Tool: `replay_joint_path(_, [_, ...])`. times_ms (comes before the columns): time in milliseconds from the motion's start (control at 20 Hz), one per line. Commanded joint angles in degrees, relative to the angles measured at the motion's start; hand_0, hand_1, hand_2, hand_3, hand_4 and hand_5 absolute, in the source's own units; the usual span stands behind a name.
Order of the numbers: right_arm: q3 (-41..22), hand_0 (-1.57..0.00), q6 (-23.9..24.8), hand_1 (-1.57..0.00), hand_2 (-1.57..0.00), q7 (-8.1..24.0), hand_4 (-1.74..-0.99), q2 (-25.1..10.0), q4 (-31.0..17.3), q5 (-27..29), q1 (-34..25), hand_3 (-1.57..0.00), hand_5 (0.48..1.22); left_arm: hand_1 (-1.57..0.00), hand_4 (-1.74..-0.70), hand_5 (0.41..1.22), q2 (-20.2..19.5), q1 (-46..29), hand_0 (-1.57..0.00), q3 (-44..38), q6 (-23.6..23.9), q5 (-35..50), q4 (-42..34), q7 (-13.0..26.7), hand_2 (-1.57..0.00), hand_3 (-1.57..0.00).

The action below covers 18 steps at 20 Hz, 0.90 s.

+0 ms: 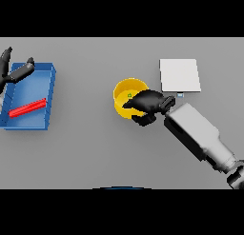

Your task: Pick up the red beaker and tilt it to pour out 1 green nut into yellow bowl. Pick up the yellow bowl and place it on the metallic measuring scale.

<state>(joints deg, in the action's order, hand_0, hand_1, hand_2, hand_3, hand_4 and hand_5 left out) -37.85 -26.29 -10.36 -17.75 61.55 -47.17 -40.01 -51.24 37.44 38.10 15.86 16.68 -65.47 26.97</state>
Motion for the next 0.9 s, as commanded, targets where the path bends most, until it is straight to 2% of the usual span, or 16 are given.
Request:
replay_joint_path(0, [-0.1,-0.72,-0.8,-0.66,-0.62,0.4,-1.488,-0.3,0.9,0.3,0.7,-0.47,1.016,0.0,-0.8,0.725,-0.2,-0.6,0.0,-0.1,0.4,0.1,-0.5,-0.2,0.0,0.0])
replay_joint_path(100, [-0.2,-1.03,-3.3,-0.99,-0.97,-1.2,-1.571,-1.1,0.9,1.3,0.1,-0.69,1.09,0.0,-0.8,0.727,-0.4,-0.5,0.0,0.0,0.7,0.1,-1.2,0.8,0.0,0.0])
replay_joint_path(150, [-0.4,-1.14,-3.8,-1.11,-1.09,-0.7,-1.604,-1.2,1.4,1.6,0.3,-0.87,1.116,0.0,-0.8,0.728,-0.4,-0.5,0.0,0.2,0.7,-0.2,-1.0,0.9,0.0,0.0])
replay_joint_path(250, [-0.3,-1.29,-4.8,-1.27,-1.26,-0.1,-1.649,-1.7,1.8,2.2,0.4,-1.02,1.154,0.0,-0.8,0.727,-0.8,-0.6,0.0,0.0,0.9,0.1,-2.0,1.4,0.0,0.0])
replay_joint_path(350, [-0.5,-1.39,-4.7,-1.38,-1.31,1.0,-1.682,-2.0,2.8,2.7,0.7,-1.14,1.178,0.0,-0.8,0.725,-0.7,-0.9,0.0,-0.1,1.2,0.1,-1.9,0.8,0.0,0.0])
replay_joint_path(550, [-0.1,-1.5,-5.7,-1.49,-1.45,1.2,-1.717,-3.0,3.9,4.0,0.2,-1.18,1.203,0.0,-0.81,0.725,-0.7,-1.5,0.0,0.1,1.2,0.4,-2.5,0.8,0.0,0.0])
replay_joint_path(700, [1.0,-1.53,-6.7,-1.53,-1.49,1.3,-1.729,-4.7,7.3,5.9,0.2,-1.19,1.212,0.0,-0.8,0.724,-1.1,-0.9,0.0,0.2,1.5,-0.3,-2.7,1.4,0.0,0.0])
replay_joint_path(800, [1.9,-1.55,-8.4,-1.55,-1.49,1.8,-1.732,-6.4,9.7,7.3,-0.6,-1.33,1.215,0.0,-0.8,0.723,-1.4,-1.5,0.0,-0.1,1.4,0.0,-2.5,0.5,0.0,0.0])
replay_joint_path(850, [2.3,-1.55,-8.9,-1.55,-1.51,2.5,-1.731,-7.3,10.5,7.5,-1.5,-1.38,1.216,0.0,-0.8,0.721,-1.2,-1.2,0.0,0.2,1.3,-0.1,-3.0,1.3,0.0,0.0])
